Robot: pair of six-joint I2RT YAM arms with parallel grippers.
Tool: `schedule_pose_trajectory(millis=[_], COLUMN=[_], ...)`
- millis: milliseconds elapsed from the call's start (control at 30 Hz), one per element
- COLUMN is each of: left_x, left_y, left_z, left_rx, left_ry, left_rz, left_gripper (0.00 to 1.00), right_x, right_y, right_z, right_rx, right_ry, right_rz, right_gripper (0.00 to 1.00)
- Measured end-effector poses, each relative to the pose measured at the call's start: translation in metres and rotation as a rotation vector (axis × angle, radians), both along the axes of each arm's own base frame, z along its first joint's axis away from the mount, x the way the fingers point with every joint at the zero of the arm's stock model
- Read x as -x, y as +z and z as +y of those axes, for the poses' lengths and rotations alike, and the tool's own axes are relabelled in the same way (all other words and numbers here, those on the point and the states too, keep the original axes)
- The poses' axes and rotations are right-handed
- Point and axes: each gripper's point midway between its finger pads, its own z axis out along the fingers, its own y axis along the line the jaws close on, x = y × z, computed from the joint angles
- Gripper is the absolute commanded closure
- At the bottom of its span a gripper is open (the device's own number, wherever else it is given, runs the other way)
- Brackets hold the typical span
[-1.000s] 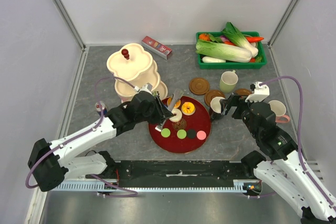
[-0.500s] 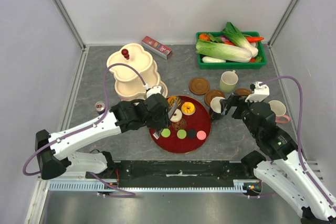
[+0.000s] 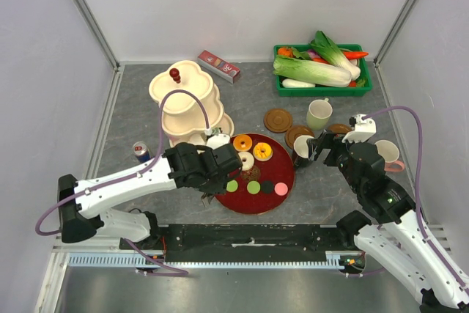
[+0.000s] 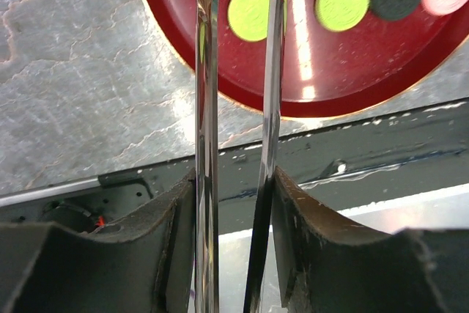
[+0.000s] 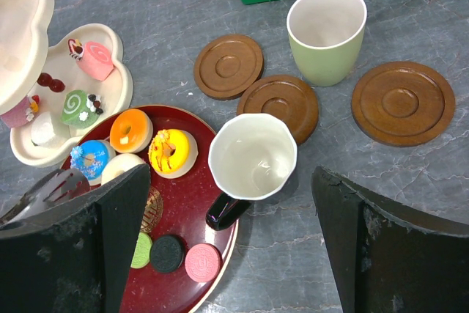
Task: Serve the afternoon tea
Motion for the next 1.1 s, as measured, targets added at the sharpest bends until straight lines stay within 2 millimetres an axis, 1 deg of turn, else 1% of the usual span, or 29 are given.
schedule_pose_trajectory(millis=[233,433,667,1100], left_x=[0.015,0.024,0.028,0.043], left_y=[-0.012,-0.017,-0.019,-0.034], left_z=[0.011,0.009,0.008,0.014], left_rx=[-0.111,-0.141,-0.148,-0.269], left_ry=[-0.055,-0.096,-0.115,-0.181], left_rz=[0.039,0.056,0.073,0.116], left_gripper=[0.51,0.50,0.49,0.47], right_x=[0.000,0.000,0.000,-0.001], right_y=[0.000,0.000,0.000,-0.002], right_z=[0.000,0.000,0.000,0.000], right_rx=[0.000,0.000,0.000,0.004], right_ry=[-0.001,0.000,0.000,0.000], right_rz=[0.000,0.000,0.000,0.008], right_gripper=[0.02,0.02,0.02,0.02])
